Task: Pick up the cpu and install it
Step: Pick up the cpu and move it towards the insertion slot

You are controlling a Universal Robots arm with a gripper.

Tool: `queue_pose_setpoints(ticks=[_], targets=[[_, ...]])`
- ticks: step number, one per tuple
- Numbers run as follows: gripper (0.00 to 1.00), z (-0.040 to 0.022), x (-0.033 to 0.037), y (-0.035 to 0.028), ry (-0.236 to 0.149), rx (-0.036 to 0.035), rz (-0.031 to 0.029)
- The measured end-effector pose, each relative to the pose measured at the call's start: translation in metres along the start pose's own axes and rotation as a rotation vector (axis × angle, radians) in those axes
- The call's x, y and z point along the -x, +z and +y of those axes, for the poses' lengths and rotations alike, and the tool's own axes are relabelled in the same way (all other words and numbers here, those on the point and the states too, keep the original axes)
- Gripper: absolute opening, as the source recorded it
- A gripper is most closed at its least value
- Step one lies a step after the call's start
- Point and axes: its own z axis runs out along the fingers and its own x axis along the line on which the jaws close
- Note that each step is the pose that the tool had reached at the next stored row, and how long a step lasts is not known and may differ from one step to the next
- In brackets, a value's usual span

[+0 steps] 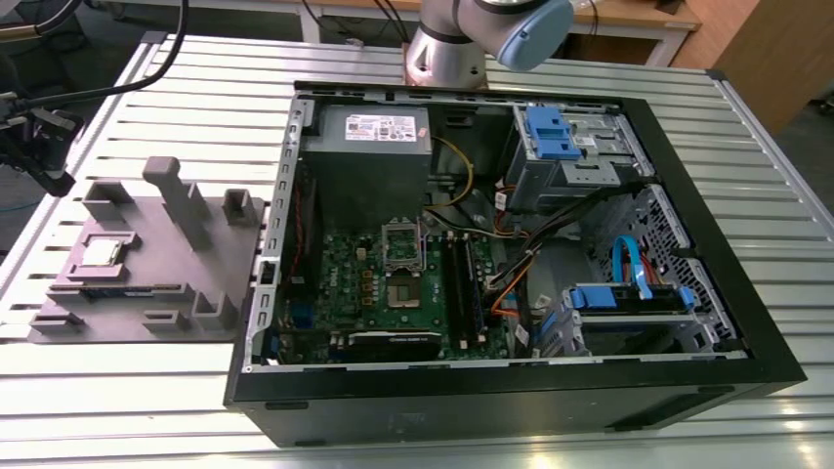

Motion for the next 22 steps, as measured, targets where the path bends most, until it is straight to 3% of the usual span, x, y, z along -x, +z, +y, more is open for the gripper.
queue_pose_setpoints(ticks=[15,17,22], targets=[[0.11,-0.0002,-0.0001,0.0048,0.0,0.0,0.0],[0.11,-0.0004,-0.0003,0.0097,0.0,-0.0001,0.0001],[0.11,-0.0004,-0.0003,0.0098,0.0,0.0,0.0]])
